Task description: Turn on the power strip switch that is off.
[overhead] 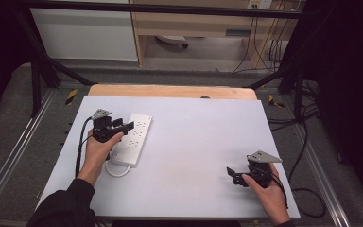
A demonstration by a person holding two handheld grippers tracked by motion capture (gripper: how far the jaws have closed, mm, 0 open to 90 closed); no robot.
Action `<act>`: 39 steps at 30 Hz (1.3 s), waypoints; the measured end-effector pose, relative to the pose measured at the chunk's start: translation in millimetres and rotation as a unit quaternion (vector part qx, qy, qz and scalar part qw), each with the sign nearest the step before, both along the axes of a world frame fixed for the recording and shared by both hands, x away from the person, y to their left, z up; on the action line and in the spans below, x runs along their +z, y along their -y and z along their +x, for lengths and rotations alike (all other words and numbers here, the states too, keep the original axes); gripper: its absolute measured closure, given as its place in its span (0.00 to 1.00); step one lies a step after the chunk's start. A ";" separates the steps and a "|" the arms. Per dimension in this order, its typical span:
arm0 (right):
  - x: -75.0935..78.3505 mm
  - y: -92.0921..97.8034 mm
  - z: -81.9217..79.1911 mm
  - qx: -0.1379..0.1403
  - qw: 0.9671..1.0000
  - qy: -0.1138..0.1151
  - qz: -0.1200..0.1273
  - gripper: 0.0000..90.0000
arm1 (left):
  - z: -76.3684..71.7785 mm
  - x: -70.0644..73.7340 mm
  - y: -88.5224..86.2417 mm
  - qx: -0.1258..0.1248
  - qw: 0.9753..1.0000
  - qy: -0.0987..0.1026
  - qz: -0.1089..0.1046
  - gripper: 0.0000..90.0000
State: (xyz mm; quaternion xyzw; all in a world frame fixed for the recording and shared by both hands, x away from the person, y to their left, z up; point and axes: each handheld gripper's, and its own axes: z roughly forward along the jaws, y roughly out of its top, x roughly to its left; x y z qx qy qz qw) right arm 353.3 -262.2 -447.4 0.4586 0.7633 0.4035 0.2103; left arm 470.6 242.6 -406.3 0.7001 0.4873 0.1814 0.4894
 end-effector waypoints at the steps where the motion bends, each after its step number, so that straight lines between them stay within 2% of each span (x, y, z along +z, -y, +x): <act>1: 0.0 -0.1 -0.1 0.000 1.000 0.000 0.000 0.04 | -0.6 2.1 1.0 0.003 1.000 0.001 0.003 0.30; 3: 0.0 -0.2 -0.1 0.000 1.000 0.000 0.000 0.04 | -2.2 6.6 2.6 0.006 1.000 0.002 0.010 0.26; 4: 0.1 -0.2 -0.2 0.000 1.000 0.000 0.000 0.04 | -3.3 8.8 3.2 0.006 1.000 0.006 0.011 0.22; 5: 0.4 -0.3 -0.1 0.000 1.000 0.001 0.002 0.04 | -4.3 11.0 3.7 0.006 1.000 0.009 0.012 0.13; 6: 0.4 -0.3 -0.1 0.000 1.000 0.001 0.002 0.04 | -5.2 13.1 4.3 0.009 1.000 0.012 0.013 0.13; 8: 0.6 0.0 0.0 0.001 1.000 0.001 0.001 0.04 | -7.2 16.6 4.9 0.013 1.000 0.016 0.013 0.05; 12: 0.4 0.4 0.3 0.000 1.000 0.004 0.000 0.04 | -11.8 22.9 7.1 0.016 0.999 0.015 0.024 0.07; 16: 0.7 0.3 0.3 -0.001 1.000 0.006 0.004 0.03 | -18.3 29.4 6.6 0.005 1.000 0.023 0.018 0.07; 23: 0.9 0.4 0.0 0.003 1.000 0.008 0.004 0.03 | -29.5 38.3 2.1 0.004 1.000 0.025 0.008 0.07; 27: 1.0 0.4 -0.1 0.006 1.000 0.010 0.004 0.03 | -37.5 42.9 -2.4 0.002 0.999 0.037 0.014 0.07; 29: 1.5 0.1 -0.4 0.007 1.000 0.011 0.006 0.03 | -41.7 45.2 -5.4 0.003 0.999 0.043 0.010 0.07; 31: 1.6 0.4 -0.3 0.008 1.000 0.013 0.004 0.03 | -46.0 47.4 -8.2 0.005 0.999 0.048 0.014 0.07; 33: 1.3 0.5 -0.1 0.007 1.000 0.012 0.002 0.03 | -50.7 49.1 -9.3 0.009 0.998 0.056 0.030 0.07; 36: 1.8 0.3 -0.3 0.007 1.000 0.011 0.004 0.03 | -58.7 49.8 -12.1 0.006 0.998 0.058 0.018 0.07; 39: 1.7 0.6 -0.4 0.009 1.000 0.012 0.002 0.03 | -66.7 48.5 -16.4 0.008 0.998 0.059 0.017 0.07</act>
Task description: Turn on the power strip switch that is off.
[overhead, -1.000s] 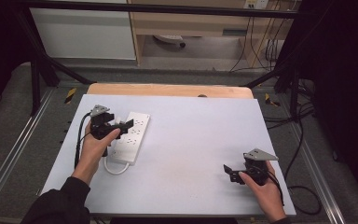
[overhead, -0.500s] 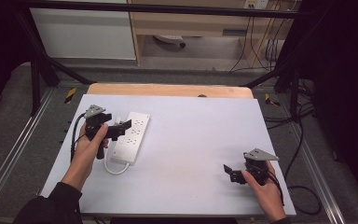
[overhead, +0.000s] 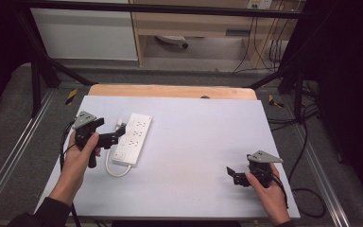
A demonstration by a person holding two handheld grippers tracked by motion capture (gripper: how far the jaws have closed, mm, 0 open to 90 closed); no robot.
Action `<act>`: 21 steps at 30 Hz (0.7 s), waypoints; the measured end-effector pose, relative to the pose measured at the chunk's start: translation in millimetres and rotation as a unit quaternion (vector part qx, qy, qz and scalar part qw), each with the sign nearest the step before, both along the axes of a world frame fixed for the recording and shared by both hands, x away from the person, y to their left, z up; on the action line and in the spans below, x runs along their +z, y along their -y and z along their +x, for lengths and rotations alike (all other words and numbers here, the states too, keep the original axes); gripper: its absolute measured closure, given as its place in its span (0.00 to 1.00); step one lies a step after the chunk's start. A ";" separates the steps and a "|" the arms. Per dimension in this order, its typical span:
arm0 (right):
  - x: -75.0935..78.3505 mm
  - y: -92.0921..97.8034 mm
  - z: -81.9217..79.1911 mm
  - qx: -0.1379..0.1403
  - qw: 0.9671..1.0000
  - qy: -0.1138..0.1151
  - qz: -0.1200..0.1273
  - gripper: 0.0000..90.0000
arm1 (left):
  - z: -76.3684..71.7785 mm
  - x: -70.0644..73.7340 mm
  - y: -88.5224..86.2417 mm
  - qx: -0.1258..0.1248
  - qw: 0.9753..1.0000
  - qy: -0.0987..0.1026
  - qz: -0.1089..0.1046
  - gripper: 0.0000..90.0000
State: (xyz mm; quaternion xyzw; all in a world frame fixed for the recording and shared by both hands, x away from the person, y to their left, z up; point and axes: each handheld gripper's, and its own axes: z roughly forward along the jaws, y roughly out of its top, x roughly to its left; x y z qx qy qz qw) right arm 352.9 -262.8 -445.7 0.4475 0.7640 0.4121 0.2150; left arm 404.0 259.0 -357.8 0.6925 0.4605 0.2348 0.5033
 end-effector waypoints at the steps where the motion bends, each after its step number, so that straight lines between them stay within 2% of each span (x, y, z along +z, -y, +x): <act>1: 0.0 0.0 0.0 0.000 1.000 0.000 0.001 0.03 | -2.7 -0.7 -1.8 0.002 1.000 0.001 -0.003 0.07; 10: 0.1 -0.7 -0.3 0.000 1.000 -0.001 0.000 0.03 | -23.2 -3.5 -21.0 0.008 1.000 0.002 -0.012 0.07; 21: 0.5 -1.2 -0.5 0.002 1.000 0.005 0.001 0.03 | -42.1 -4.3 -37.1 0.011 1.000 0.006 -0.009 0.07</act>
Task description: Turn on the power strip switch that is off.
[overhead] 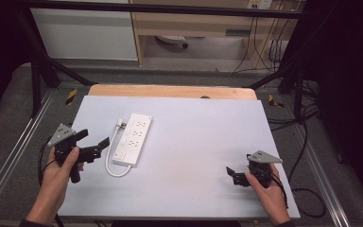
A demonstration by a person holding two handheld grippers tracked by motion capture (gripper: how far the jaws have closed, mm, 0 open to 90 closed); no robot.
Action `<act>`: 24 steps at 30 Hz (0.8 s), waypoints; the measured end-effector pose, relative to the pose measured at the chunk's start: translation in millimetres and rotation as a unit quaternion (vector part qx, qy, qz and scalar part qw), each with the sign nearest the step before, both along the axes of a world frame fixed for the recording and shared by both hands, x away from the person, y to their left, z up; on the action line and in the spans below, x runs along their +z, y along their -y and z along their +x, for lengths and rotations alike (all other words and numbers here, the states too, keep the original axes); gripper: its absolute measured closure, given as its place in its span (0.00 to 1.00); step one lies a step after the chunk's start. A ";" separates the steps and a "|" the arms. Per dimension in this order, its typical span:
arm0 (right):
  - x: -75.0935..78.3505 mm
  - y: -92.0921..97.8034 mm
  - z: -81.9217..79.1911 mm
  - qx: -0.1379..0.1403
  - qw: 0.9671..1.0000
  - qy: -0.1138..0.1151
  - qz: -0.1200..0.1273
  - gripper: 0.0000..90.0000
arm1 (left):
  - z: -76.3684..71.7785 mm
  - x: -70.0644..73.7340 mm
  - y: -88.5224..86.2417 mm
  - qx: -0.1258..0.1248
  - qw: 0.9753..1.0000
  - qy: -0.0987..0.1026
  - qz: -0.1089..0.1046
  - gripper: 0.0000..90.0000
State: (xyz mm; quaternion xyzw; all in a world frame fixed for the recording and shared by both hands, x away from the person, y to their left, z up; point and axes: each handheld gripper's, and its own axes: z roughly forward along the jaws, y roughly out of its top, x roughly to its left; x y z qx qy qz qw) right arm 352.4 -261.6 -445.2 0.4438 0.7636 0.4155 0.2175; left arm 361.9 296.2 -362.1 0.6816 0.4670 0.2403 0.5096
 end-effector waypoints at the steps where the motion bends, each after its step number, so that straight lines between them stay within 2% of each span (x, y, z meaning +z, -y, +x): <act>1: 0.0 0.1 -0.1 -0.001 1.000 0.000 0.000 0.03 | -1.8 -0.6 -0.6 0.000 1.000 0.000 0.000 0.07; 11: 0.1 0.4 0.0 -0.003 1.000 0.000 -0.001 0.03 | -21.5 -13.9 -8.5 -0.003 1.000 -0.003 0.009 0.07; 15: 0.0 0.4 0.0 -0.003 1.000 0.000 -0.002 0.03 | -29.0 -22.5 -10.7 -0.005 1.000 -0.005 0.004 0.07; 19: -0.3 0.8 0.2 -0.005 1.000 0.000 -0.004 0.03 | -36.7 -38.7 -11.2 -0.001 1.000 -0.011 0.008 0.07; 22: -1.5 1.9 0.4 -0.014 1.000 -0.005 -0.004 0.03 | -44.4 -56.2 -8.6 0.001 1.000 -0.025 0.013 0.08; 24: -3.8 3.5 1.5 -0.028 1.000 -0.014 -0.004 0.03 | -49.0 -65.8 -7.5 -0.005 0.999 -0.036 0.032 0.08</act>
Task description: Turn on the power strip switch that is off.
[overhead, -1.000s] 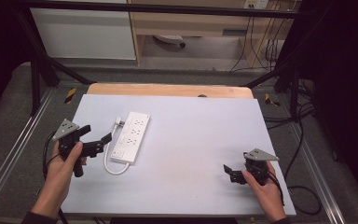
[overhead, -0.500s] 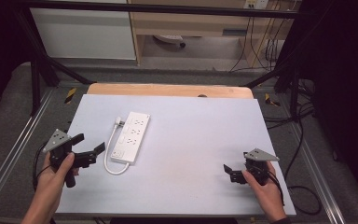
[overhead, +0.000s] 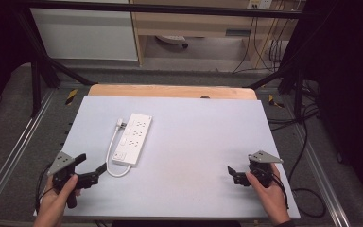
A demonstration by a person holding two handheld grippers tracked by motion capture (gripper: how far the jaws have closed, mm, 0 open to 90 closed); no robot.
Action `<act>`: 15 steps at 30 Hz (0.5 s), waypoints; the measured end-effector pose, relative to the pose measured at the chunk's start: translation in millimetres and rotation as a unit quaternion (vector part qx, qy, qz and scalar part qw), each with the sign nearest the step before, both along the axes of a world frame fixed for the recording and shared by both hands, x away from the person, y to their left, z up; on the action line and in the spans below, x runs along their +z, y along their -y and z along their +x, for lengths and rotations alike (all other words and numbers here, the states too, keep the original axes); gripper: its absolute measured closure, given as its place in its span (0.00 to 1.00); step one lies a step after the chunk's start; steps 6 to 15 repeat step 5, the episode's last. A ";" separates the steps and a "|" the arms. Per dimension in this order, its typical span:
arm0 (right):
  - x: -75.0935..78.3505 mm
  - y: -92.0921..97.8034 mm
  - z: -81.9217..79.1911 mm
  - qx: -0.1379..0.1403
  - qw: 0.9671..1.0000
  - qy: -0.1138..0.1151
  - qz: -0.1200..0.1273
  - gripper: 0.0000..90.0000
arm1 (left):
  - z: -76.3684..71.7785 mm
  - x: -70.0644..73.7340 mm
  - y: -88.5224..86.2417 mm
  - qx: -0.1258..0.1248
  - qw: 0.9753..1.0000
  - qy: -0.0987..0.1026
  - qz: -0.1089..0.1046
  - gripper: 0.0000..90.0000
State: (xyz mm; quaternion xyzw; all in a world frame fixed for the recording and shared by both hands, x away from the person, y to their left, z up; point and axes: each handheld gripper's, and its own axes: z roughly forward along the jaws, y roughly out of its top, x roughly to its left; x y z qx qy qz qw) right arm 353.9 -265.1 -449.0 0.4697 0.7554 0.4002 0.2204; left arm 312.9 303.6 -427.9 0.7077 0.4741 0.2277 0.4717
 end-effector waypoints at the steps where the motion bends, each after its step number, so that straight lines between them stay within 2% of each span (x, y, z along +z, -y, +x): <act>1: -1.3 0.9 0.9 -0.005 1.000 -0.005 0.002 0.03 | -2.7 -3.2 0.7 0.001 1.000 -0.002 0.010 0.08; 5: -6.7 3.9 7.7 -0.029 0.999 -0.019 -0.013 0.03 | -11.4 -9.3 9.5 -0.017 0.999 -0.012 0.044 0.09; 15: -6.7 3.9 7.7 -0.029 0.999 -0.019 -0.013 0.03 | -11.4 -9.3 9.5 -0.017 0.999 -0.012 0.044 0.09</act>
